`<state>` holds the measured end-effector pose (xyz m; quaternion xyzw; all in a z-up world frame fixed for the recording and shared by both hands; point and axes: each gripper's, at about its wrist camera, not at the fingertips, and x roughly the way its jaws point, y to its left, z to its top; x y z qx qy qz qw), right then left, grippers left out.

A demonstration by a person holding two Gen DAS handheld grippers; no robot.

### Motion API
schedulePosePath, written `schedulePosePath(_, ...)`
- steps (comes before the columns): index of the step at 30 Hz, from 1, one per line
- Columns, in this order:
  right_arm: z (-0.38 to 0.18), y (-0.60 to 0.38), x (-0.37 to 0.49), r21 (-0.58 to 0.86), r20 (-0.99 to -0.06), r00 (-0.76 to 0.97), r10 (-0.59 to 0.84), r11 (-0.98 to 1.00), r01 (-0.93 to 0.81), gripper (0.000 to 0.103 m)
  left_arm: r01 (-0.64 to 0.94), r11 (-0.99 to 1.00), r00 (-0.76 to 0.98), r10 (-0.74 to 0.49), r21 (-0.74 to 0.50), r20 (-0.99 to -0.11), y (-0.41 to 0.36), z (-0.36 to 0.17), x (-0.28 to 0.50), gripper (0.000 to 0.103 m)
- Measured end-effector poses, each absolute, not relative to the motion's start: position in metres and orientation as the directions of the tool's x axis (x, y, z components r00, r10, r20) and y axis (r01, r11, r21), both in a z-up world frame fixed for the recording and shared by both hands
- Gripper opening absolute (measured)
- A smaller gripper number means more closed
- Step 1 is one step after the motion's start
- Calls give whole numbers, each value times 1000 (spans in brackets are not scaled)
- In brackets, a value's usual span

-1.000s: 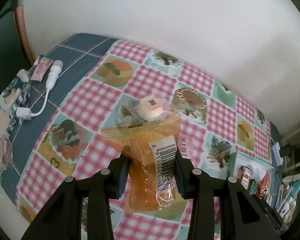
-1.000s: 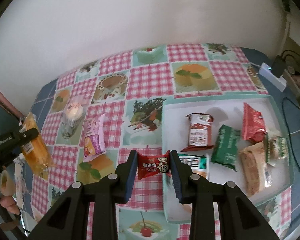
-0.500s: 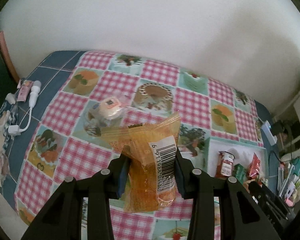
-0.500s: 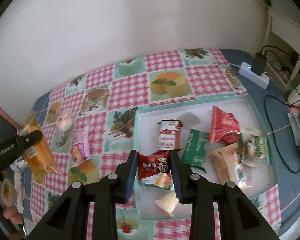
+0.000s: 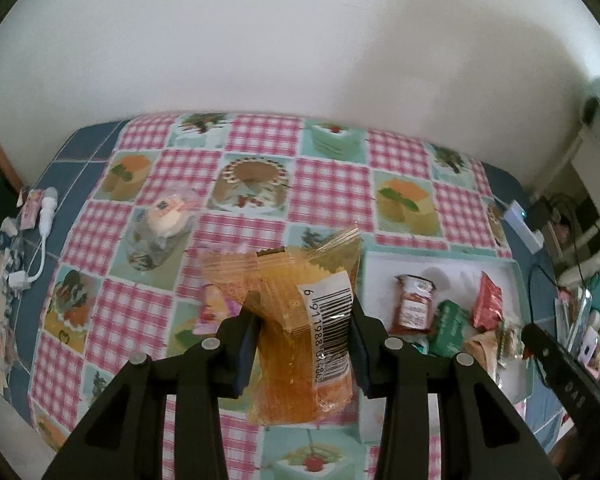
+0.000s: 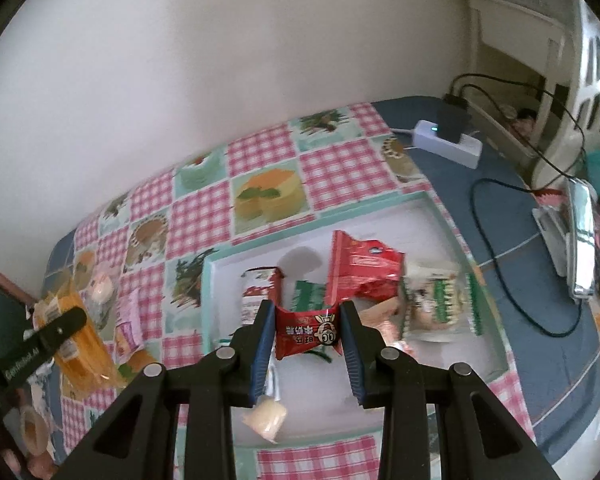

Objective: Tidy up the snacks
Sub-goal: 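Carry bread pack and red candy over the tray and lower them in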

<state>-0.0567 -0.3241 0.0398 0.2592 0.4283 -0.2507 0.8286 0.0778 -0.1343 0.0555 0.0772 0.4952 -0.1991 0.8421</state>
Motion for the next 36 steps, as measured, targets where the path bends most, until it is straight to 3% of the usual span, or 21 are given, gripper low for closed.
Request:
schedulePosePath(16,35,-369,-89,248,-846,492,-204,666,703,35,566,824,363,-273,-22,-891,-205,35,23,42)
schedulePosePath(36,-5,-362,-68,228,-899,421,-120,693,684,35,604,797,248,-214,-22,-945,-238,-16,15,42)
